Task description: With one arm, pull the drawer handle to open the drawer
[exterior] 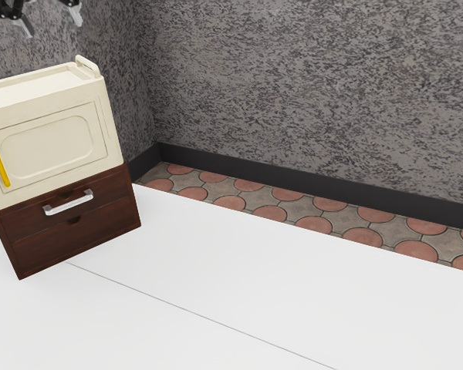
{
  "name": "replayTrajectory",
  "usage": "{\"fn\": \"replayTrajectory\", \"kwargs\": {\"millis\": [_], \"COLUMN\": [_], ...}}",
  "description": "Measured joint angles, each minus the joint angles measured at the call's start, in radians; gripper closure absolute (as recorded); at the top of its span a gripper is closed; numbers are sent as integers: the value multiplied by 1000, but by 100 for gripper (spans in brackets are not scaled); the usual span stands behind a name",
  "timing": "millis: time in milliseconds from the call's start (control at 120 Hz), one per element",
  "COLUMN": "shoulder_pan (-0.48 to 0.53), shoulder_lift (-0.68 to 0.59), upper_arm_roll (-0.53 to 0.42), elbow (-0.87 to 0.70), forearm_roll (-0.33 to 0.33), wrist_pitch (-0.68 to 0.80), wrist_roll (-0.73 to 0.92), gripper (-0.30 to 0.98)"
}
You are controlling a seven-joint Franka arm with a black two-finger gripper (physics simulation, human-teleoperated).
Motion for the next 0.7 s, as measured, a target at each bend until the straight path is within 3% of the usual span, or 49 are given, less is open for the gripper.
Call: {"fn": "replayTrajectory", "kwargs": {"millis": [133, 233, 283, 383, 483, 575, 700], "shoulder_pan": [-29, -9, -17, -195, -313, -388, -406], "shoulder_lift": [-24, -239, -342, -538, -670, -757, -728], "upper_arm_roll": [-1, 5, 8, 80, 169, 216, 197], "elbow": [-66, -456, -651, -954, -1133, -1278, -1344], "forearm_roll": [-2, -11, -52, -105, -127, -64, 46], "wrist_pitch": [-1, 63, 120, 224, 259, 343, 459], "wrist_roll": [0, 0, 0, -2, -3, 19, 61], "gripper": [0, 0, 0, 0, 0, 0, 0]}}
